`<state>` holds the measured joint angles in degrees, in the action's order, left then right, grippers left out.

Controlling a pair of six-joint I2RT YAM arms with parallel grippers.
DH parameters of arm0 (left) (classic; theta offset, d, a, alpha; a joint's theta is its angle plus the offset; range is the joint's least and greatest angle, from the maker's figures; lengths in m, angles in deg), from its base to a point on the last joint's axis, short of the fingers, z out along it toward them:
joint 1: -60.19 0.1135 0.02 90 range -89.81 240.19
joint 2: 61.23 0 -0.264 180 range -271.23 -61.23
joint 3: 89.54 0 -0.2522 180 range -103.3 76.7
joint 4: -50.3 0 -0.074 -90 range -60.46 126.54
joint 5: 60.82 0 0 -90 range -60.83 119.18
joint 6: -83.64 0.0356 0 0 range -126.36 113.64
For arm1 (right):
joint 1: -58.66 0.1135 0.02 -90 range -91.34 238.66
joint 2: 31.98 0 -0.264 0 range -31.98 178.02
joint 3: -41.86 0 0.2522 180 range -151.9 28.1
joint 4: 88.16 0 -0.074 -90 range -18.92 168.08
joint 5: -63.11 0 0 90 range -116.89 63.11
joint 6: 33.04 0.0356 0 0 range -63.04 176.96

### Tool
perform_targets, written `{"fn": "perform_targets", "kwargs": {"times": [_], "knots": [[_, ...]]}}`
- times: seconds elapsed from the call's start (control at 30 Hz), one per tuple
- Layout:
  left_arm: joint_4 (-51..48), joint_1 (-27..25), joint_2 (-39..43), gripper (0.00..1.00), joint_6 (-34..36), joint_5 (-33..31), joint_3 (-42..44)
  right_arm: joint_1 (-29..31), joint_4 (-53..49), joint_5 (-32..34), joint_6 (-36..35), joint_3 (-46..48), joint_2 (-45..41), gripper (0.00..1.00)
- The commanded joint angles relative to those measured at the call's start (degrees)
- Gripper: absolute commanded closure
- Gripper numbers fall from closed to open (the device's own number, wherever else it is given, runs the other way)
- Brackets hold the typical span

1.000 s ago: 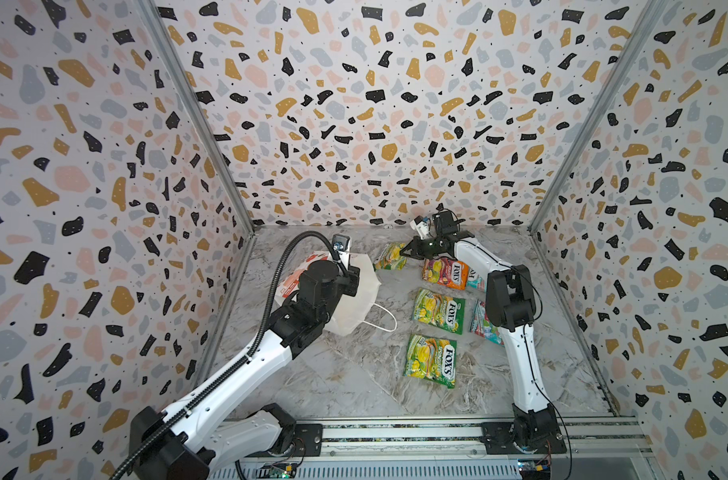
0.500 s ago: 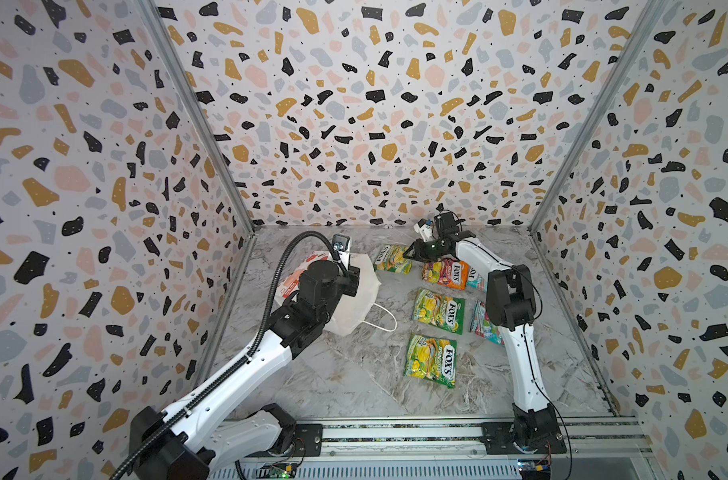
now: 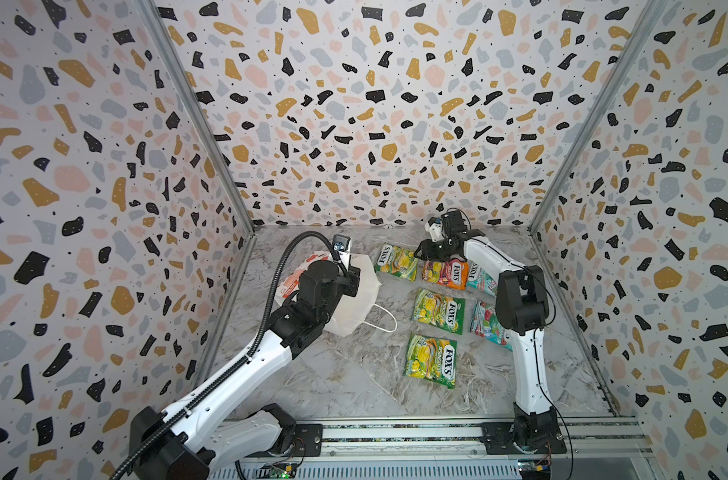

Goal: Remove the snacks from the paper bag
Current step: 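Lower the green packet beside the orange packet and open the right gripper, then set the empty bag upright with the left gripper while the right gripper withdraws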

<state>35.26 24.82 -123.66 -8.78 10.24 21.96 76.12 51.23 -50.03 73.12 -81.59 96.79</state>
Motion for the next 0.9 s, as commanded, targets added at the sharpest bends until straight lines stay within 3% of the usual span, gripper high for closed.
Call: {"fn": "perform_targets", "kwargs": {"times": [0.0,0.47,0.87], "knots": [[2.1,0.0,1.5,1.0,-0.9,1.5,0.0,0.4,3.4,4.7,-1.5,5.9,-10.1,0.47],[-3.2,0.0,0.9,1.0,-10.0,10.0,-6.7,-1.3,11.0,9.5,2.0,36.6,-38.6,0.46],[0.0,0.0,-1.8,1.0,-23.4,24.6,-12.0,-7.5,9.0,8.2,1.2,42.4,-48.0,0.46]]}}
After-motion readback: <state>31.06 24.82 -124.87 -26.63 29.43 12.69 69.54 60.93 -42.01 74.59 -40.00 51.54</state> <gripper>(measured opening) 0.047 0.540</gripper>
